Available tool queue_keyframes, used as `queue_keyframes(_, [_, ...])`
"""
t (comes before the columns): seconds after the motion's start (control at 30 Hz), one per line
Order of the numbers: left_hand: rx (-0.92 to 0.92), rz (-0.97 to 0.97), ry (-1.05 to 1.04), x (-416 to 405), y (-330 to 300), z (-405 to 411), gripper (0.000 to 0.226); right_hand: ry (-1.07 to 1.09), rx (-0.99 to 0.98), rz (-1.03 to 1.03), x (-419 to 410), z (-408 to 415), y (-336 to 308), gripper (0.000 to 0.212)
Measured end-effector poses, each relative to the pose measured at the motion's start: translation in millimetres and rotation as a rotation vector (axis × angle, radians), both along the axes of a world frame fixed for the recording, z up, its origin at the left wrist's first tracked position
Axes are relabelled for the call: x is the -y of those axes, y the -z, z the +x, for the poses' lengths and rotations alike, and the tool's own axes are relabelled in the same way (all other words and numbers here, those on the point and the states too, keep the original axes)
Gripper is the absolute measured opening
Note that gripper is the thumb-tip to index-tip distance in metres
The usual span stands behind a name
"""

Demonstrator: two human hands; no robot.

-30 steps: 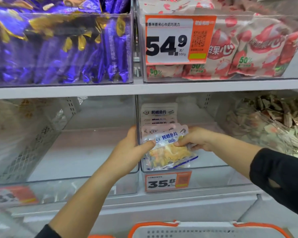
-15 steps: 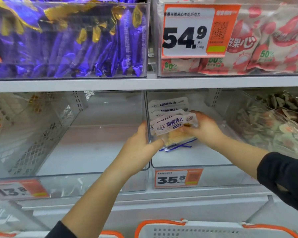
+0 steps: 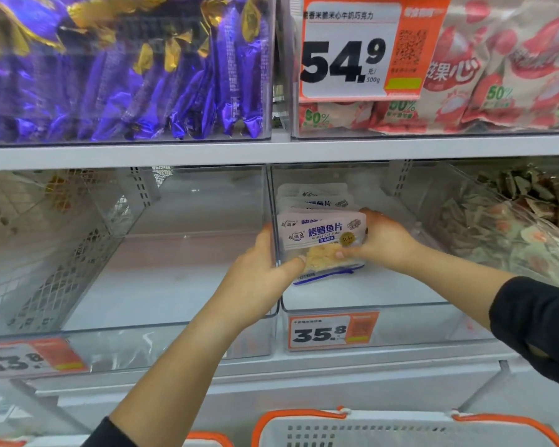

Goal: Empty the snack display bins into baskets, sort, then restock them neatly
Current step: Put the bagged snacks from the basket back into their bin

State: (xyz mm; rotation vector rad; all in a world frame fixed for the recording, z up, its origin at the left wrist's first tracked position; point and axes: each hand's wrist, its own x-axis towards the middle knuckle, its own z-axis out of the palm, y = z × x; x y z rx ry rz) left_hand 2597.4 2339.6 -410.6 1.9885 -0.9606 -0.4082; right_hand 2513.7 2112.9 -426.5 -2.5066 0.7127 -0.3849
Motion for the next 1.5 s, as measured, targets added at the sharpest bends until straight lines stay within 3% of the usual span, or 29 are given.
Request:
queue_keyframes(0.13, [-0.004,0.003,0.002,-0.6,-1.6,-0.9,0.047,0.251,-0.053,0.441,0.5,6.4,3.6,0.119])
queue_keyframes(0.2, [-0.012,-0.006,0.008,-0.7,-2.2,-1.2,0.046,0.227,-0.081,0.666,3.5,6.4,6.6,0.096])
queue_keyframes(0.23, [-0.017,-0.008,0.010,-0.7,-2.7,-1.8,0.045,0.187,-0.095,0.724,0.8,4.9,5.4,0.077])
queue_keyframes(0.27, [-0.019,-0.005,0.009,-0.7,-3.2,-2.4,0.045,0.139,-0.094,0.742,-1.0,4.8,4.6,0.072])
queue_keyframes(0.43, [-0.020,0.013,-0.004,0.0,-3.8,-2.5,0.045,0.065,0.026,0.556,-3.9,8.5,5.3,0.086])
queue_keyframes(0.6, [-0.017,0.025,-0.005,0.1,-4.6,-3.2,0.048,0.049,-0.163,0.547,-5.7,5.9,7.1,0.071])
queue_keyframes(0.73, [-0.003,0.039,-0.006,0.7,-4.2,-2.3,0.050,0.048,-0.218,0.486,-7.7,11.8,10.1,0.076])
queue_keyframes(0.93, [-0.012,0.033,-0.011,0.8,-4.9,-4.0,0.048,0.079,-0.297,0.349,-8.3,7.7,9.2,0.035])
queue_keyframes(1.07, [-0.019,0.019,-0.008,-0.1,-3.9,-3.7,0.047,0.144,-0.224,0.191,-4.7,8.7,10.9,0.054])
queue_keyframes(1.2, [-0.011,0.024,-0.016,0.2,-2.6,-3.5,0.046,0.176,-0.127,0.091,-5.8,15.0,11.5,0.059])
queue_keyframes(1.4, [-0.016,0.014,-0.011,0.7,-0.6,-1.7,0.044,0.134,-0.100,0.119,-9.3,12.1,11.5,0.061])
queue_keyframes(1.5, [-0.021,0.010,-0.013,1.0,-0.1,-1.1,0.046,0.164,-0.121,0.141,-10.4,11.5,14.3,0.074])
